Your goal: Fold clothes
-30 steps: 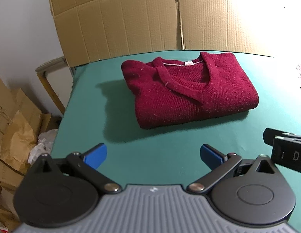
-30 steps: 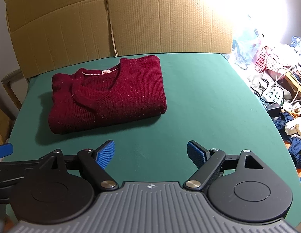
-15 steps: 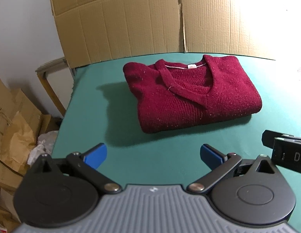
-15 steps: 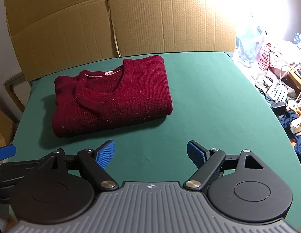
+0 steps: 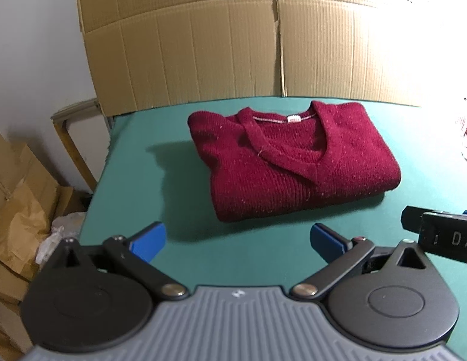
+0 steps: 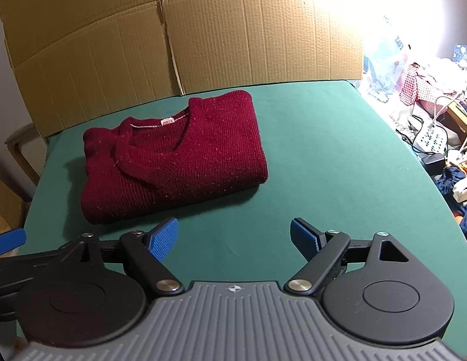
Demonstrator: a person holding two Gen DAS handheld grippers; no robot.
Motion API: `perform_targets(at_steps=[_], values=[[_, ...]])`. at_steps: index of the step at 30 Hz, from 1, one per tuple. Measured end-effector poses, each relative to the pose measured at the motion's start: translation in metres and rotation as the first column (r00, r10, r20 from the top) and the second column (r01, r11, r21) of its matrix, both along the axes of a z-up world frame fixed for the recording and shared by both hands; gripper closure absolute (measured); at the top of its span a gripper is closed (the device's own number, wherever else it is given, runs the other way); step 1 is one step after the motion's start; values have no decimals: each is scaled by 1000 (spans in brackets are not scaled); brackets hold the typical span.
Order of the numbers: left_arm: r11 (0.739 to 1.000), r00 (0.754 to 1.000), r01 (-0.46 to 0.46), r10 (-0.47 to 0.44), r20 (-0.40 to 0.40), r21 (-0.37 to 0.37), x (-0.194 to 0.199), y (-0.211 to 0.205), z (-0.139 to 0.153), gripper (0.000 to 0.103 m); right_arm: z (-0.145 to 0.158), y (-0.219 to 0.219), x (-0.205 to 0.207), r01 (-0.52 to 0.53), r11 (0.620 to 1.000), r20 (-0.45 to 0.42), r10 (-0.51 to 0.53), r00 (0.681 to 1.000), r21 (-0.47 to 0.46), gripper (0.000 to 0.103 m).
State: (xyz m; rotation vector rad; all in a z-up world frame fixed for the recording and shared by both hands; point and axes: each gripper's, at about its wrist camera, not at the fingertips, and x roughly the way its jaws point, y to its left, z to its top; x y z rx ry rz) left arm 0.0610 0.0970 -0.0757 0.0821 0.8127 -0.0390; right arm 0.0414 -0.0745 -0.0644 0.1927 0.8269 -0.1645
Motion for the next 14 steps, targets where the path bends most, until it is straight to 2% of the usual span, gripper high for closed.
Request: perform_targets(at_steps=[4, 11, 14], values=[[999, 999, 3, -4, -37, -39, 4, 4, 0, 1, 0, 0, 0, 3, 1000, 5, -3, 1000, 3, 19], [1000, 1000, -7, 7, -2, 7, -1, 1, 1, 1, 3, 4, -1, -4, 1000, 13, 4, 1000, -23, 19], [1000, 1000, -8, 8, -23, -4, 2, 4, 1, 1, 3, 5, -2, -4, 1000, 17, 4, 1000, -29, 19]])
